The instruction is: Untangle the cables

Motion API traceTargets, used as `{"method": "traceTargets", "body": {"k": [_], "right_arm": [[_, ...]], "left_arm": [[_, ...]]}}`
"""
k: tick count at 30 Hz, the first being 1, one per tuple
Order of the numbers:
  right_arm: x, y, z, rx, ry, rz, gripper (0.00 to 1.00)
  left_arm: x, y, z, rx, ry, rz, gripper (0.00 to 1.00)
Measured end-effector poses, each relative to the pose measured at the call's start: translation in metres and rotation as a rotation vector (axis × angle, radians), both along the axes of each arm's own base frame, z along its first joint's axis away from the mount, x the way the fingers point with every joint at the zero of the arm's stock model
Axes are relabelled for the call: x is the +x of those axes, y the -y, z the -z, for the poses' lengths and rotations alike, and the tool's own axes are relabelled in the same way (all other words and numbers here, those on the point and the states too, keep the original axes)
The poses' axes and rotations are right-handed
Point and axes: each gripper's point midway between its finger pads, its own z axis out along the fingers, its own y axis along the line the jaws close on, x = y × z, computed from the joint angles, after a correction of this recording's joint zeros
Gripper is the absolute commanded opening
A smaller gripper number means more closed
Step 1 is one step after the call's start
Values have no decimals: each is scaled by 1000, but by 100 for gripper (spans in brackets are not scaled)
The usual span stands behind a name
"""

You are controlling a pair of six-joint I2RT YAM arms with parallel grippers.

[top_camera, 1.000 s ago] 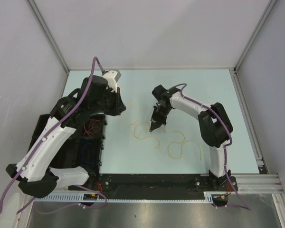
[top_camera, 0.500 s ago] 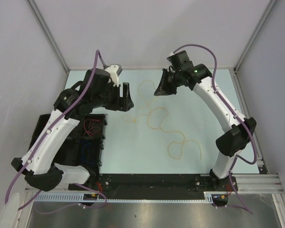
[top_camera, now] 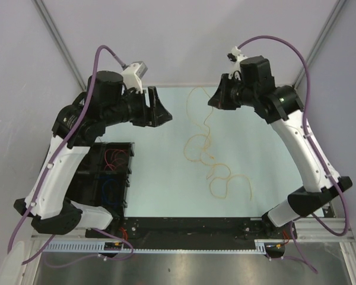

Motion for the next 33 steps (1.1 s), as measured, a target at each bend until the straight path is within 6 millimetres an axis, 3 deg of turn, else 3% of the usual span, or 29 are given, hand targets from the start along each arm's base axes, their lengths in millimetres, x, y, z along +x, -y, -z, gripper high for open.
{"method": "traceTargets", "body": {"k": [8, 13, 22, 33], "right_arm": [[-32, 19, -45, 57, 217, -68, 0], [-35, 22, -61, 103, 272, -77, 0], [-35, 11, -50, 157, 219, -92, 0], [-47, -20, -40, 226, 174, -173, 0]], "left_arm": [[0, 29, -26, -128, 39, 119, 70], [-1, 48, -43, -232, 53, 181, 72], [17, 77, -50, -417, -34, 142, 58], [55, 110, -17, -460, -168, 30, 45]]}}
